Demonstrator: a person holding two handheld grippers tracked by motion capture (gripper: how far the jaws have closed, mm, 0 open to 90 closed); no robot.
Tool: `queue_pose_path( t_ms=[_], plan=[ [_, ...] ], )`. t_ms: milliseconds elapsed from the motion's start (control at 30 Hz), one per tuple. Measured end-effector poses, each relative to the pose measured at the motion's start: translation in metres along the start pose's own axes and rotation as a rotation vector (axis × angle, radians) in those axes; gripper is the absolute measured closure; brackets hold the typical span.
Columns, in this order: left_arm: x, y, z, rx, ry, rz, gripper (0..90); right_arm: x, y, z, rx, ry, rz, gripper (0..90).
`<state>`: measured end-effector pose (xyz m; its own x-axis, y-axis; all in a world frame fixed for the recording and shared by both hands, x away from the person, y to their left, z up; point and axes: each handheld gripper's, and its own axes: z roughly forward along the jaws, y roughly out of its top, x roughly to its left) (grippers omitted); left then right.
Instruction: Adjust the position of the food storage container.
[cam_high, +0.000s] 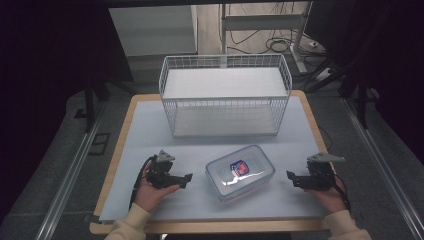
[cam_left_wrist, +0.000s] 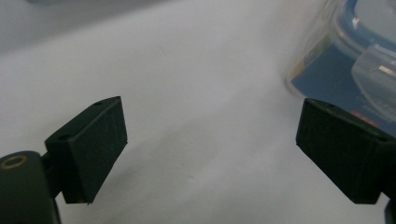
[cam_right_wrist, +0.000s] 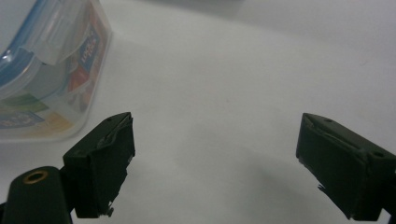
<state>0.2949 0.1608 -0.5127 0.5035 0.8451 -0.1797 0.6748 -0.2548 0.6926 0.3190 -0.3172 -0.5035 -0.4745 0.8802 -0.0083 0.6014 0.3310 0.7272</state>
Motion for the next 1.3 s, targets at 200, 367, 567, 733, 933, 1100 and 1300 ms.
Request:
queue_pose_path(
  t_ms=[200, 367, 567, 733, 933, 1100, 1300],
  plan=[
    [0.001, -0.004, -0.009, -0.039, 0.011, -0.028, 15.0, -0.003, -0.001, 0.001, -0.006, -0.012, 0.008, 11.5],
    [0.004, -0.005, -0.018, -0.051, -0.008, -0.012, 25.7, -0.003, 0.003, 0.003, -0.01, -0.024, -0.003, 11.5],
    [-0.004, 0.001, -0.032, -0.092, -0.076, 0.036, 69.5, -0.001, 0.0, 0.002, -0.002, -0.015, -0.014, 11.2],
    [-0.019, 0.006, -0.036, -0.118, -0.106, 0.103, 88.5, -0.003, -0.001, 0.0, -0.014, -0.009, -0.012, 11.2],
    [-0.06, 0.013, -0.036, -0.097, -0.215, 0.193, 89.0, -0.003, -0.002, -0.003, -0.038, -0.032, -0.016, 11.3],
    [-0.082, 0.012, -0.033, -0.071, -0.289, 0.216, 88.8, -0.003, -0.003, -0.002, -0.028, -0.037, -0.016, 11.3],
    [-0.107, 0.011, -0.022, -0.024, -0.361, 0.258, 89.0, -0.002, -0.003, 0.001, -0.018, -0.04, -0.028, 11.3]
  ],
)
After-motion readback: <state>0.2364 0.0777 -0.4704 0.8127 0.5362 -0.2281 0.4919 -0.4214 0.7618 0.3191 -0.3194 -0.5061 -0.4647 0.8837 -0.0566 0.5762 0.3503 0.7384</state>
